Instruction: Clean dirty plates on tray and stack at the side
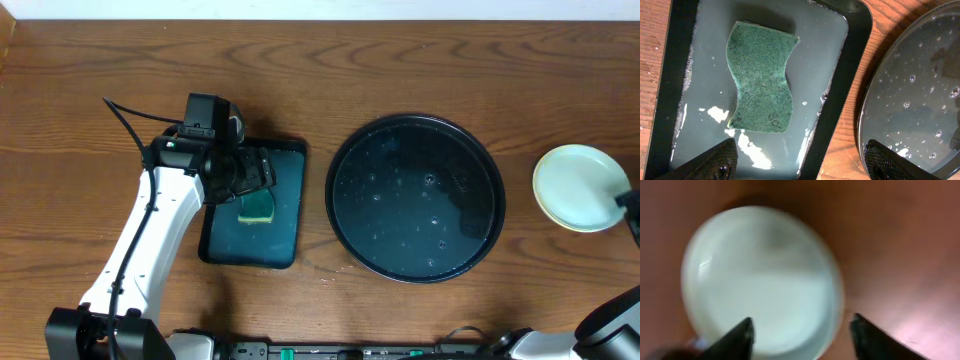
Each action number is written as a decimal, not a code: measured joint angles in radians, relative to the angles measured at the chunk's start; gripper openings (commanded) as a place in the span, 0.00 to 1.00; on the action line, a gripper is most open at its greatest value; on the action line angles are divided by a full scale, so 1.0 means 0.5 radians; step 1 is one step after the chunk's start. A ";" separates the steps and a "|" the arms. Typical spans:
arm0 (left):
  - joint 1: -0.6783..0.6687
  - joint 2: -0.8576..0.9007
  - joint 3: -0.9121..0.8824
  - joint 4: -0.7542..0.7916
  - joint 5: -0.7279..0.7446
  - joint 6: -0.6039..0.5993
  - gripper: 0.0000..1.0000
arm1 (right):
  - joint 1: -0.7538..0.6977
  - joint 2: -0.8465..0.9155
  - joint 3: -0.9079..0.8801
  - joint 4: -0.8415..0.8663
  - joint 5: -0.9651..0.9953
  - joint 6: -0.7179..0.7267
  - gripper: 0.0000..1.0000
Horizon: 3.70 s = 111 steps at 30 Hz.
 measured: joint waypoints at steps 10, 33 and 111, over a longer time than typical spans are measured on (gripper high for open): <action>0.000 0.000 0.000 -0.001 0.000 -0.001 0.82 | 0.549 -0.983 0.160 -0.137 -1.127 -0.200 0.80; 0.000 0.000 0.000 -0.001 -0.001 -0.001 0.82 | 1.763 -1.992 0.011 -0.471 -0.838 -0.823 0.99; 0.090 -2.918 -2.039 1.873 -0.505 0.316 0.82 | 1.968 -3.204 -2.169 1.159 -0.180 -0.923 0.99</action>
